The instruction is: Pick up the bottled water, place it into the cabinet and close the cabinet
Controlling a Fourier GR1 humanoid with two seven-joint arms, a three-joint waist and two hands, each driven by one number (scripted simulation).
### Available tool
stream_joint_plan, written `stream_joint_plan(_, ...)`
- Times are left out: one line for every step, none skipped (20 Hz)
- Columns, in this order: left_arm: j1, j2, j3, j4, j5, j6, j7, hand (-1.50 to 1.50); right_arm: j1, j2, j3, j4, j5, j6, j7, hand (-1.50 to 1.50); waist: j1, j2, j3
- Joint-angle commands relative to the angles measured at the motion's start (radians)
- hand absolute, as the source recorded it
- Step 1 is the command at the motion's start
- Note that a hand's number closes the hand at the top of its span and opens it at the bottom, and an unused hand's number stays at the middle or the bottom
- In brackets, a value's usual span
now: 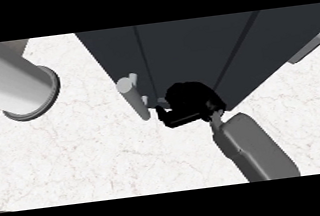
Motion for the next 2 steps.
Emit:
stream_joint_plan(-0.015, -0.013, 0.004, 0.009, -0.004, -0.019, -0.015, -1.50, -0.224, -0.018, -0.115, -0.034, 0.028, -0.040, -0.121, 1.50, -0.012, -0.060, -0.015)
stream_joint_plan(-0.005, -0.005, 0.010, -0.012, 0.018, -0.021, -0.005, -1.50, -0.219, -0.006, -0.101, -0.021, 0.032, -0.050, -0.121, 1.50, -0.010, -0.067, -0.012)
